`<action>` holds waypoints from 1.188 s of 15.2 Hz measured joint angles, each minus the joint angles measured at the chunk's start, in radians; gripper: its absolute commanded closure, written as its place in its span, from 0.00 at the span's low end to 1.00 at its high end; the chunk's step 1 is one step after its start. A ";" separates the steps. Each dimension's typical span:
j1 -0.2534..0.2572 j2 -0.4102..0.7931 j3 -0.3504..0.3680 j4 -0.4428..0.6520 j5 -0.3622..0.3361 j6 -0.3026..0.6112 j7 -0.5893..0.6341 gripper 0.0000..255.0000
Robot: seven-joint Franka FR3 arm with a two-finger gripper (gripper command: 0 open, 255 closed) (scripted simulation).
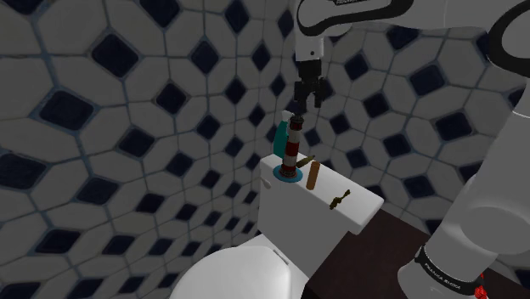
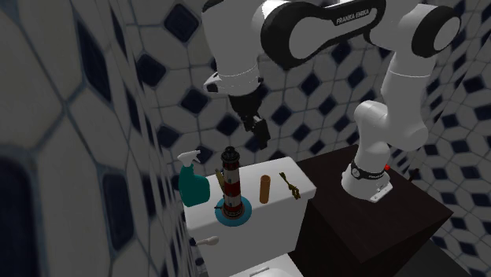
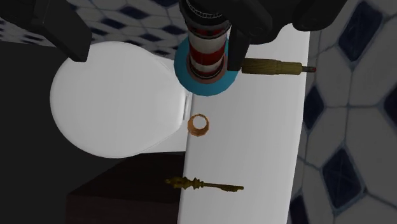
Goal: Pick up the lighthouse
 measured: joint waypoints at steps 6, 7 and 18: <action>-0.018 0.343 -0.016 0.417 -0.013 -0.177 -0.026 0.00; -0.020 0.361 -0.017 0.437 -0.014 -0.185 -0.029 0.00; -0.021 0.363 -0.017 0.343 -0.013 -0.093 -0.026 1.00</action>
